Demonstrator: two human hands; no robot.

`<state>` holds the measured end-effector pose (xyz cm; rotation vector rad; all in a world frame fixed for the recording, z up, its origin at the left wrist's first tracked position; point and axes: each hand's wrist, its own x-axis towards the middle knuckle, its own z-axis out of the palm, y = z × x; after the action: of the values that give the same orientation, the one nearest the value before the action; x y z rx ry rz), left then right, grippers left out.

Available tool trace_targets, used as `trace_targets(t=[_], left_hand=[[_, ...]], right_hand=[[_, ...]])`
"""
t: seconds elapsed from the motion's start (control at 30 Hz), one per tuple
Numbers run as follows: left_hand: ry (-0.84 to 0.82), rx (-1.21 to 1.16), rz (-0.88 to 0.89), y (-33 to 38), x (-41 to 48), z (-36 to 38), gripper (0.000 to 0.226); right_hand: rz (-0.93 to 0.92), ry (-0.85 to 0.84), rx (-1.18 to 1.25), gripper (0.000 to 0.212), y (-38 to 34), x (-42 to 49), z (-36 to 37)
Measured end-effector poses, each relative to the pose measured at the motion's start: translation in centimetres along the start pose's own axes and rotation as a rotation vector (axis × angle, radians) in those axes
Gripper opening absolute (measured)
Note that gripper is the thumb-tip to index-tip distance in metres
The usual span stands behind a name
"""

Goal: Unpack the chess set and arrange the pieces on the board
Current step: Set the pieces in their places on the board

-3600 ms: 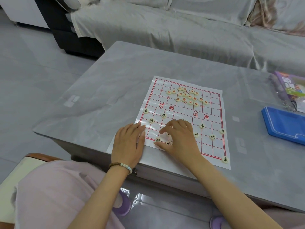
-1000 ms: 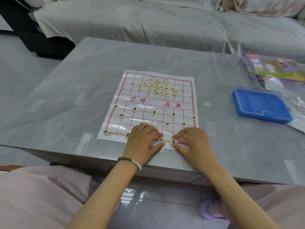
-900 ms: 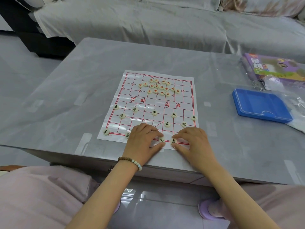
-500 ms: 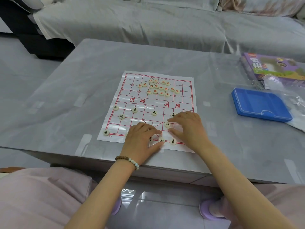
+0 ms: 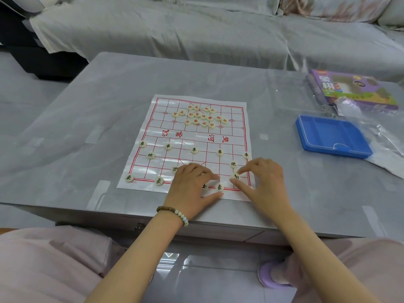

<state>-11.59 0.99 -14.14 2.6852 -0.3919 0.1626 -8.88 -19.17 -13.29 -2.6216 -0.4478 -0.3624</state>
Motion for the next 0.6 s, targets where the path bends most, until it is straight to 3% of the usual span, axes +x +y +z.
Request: trace_targets(t=[0.33,0.6], left_hand=[[0.014,-0.008,0.011,-0.2,0.2,0.8,0.036],[0.018,-0.016,0.009,-0.3,0.3,1.2,0.053]], right_hand=[[-0.039,0.014,-0.054,0.035,0.7,-1.9,1.4],[-0.013,-0.026,0.08,0.037,1.1,-2.4,1.3]])
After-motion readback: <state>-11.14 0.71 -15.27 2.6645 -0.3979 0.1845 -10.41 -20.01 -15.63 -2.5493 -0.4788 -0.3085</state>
